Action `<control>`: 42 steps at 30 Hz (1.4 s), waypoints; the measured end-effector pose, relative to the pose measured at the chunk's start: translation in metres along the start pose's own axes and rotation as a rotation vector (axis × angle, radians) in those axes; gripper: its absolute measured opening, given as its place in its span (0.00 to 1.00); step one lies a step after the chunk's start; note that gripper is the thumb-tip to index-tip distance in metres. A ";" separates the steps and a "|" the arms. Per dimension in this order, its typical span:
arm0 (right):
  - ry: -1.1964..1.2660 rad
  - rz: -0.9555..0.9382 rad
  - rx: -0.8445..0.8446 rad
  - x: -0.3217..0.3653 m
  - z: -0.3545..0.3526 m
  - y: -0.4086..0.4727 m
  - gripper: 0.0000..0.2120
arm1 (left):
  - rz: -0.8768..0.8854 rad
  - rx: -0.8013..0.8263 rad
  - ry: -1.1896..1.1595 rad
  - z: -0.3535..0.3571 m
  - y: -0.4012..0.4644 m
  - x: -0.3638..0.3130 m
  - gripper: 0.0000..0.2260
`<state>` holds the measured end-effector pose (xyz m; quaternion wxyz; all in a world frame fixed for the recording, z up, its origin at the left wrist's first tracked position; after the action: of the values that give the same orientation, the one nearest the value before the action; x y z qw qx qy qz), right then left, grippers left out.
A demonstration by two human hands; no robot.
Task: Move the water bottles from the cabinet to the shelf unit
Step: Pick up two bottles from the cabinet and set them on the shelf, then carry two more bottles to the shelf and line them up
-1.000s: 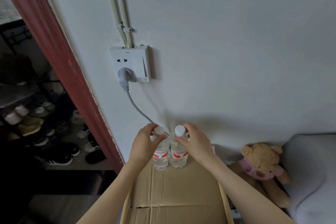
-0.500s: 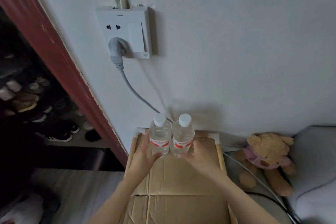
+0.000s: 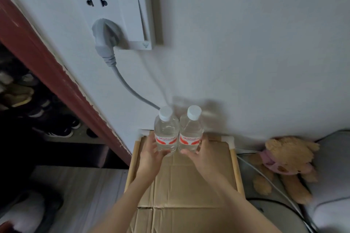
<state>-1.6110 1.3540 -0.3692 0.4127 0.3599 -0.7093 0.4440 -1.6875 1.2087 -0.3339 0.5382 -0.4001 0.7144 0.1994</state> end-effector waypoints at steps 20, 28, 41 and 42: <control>-0.026 -0.004 0.009 0.011 0.008 -0.023 0.40 | -0.013 0.152 0.236 -0.009 -0.008 0.014 0.36; -0.645 0.139 0.219 -0.003 0.016 -0.093 0.40 | -0.051 0.086 0.757 -0.027 -0.090 0.023 0.32; -0.987 -0.713 0.544 0.113 0.120 -0.170 0.39 | -0.421 -0.558 0.820 -0.082 -0.327 -0.002 0.29; -0.987 -0.755 0.580 0.116 0.137 -0.182 0.41 | -0.472 -0.607 0.793 -0.081 -0.353 0.001 0.29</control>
<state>-1.5346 1.1470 -0.2404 0.0545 0.8388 -0.4926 0.2254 -1.4594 0.9390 -0.2558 0.1187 -0.7309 0.6639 0.1045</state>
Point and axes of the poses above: each hand's wrist, its own y-axis towards the middle knuckle, its own z-axis out of the palm, x = y × z, the point moved 3 cm from there along y, towards the middle knuckle, and after that the axes turned 12 degrees about x, right-handed, at the moved point
